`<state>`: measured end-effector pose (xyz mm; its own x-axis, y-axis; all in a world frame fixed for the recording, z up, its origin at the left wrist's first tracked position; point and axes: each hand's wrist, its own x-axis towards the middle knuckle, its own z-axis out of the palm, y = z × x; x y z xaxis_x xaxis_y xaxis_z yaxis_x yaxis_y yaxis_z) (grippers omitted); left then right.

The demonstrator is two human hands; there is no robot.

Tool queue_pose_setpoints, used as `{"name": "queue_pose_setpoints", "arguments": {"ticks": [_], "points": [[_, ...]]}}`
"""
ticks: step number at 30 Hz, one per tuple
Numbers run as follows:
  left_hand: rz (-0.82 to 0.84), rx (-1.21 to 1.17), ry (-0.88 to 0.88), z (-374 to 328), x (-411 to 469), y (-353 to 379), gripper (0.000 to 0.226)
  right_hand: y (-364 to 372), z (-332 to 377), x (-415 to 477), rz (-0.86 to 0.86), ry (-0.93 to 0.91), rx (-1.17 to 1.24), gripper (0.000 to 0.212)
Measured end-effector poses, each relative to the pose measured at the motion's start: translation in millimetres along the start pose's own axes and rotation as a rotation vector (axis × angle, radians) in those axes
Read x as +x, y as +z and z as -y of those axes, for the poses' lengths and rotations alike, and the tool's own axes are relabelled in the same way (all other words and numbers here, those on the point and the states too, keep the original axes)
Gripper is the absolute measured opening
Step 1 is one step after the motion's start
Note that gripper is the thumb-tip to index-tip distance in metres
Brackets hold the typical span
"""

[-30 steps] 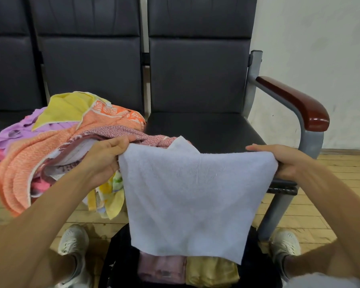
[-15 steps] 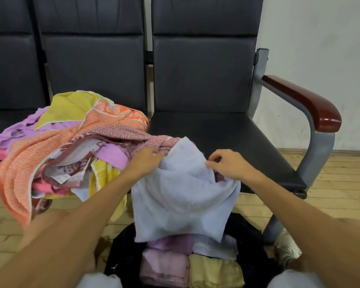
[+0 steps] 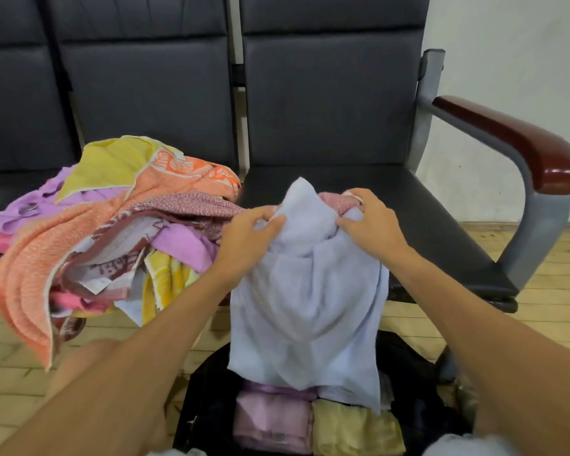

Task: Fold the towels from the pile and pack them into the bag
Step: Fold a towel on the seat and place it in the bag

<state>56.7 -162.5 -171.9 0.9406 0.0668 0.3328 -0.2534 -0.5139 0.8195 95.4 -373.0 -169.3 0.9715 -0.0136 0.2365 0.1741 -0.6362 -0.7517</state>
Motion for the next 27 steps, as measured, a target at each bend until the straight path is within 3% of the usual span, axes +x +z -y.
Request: {"name": "queue_pose_setpoints", "arguments": {"ticks": [2,6,9,13,17,21,24,27], "points": [[0.228,0.039,0.015,0.2,-6.4,-1.8,0.020,-6.9,-4.5,-5.6,0.088,0.012,-0.031,0.045],[0.721,0.022,0.005,-6.3,-24.3,0.6,0.019,-33.0,-12.7,-17.4,0.244,-0.070,-0.199,0.016],[0.872,0.140,-0.003,-10.0,-30.7,5.0,0.023,-53.2,-14.5,-27.8,0.489,-0.139,-0.320,0.023],[0.801,0.177,-0.048,-3.9,-27.8,11.2,0.008,-71.7,-20.8,-41.3,0.779,-0.036,-0.323,0.028],[0.590,0.233,-0.090,4.2,-17.4,20.7,0.035,-87.7,-26.8,-46.4,0.927,0.027,-0.297,0.022],[0.306,0.215,-0.155,11.0,1.1,24.8,0.043,-96.9,-26.5,-48.9,1.034,0.032,-0.178,0.018],[0.237,0.107,-0.278,4.9,4.2,26.5,0.039,-97.4,-27.5,-50.2,0.939,0.008,-0.037,0.017],[0.330,0.073,-0.191,-10.1,-0.9,19.7,0.026,-98.7,-26.7,-46.8,0.668,0.083,0.122,0.021]]}}
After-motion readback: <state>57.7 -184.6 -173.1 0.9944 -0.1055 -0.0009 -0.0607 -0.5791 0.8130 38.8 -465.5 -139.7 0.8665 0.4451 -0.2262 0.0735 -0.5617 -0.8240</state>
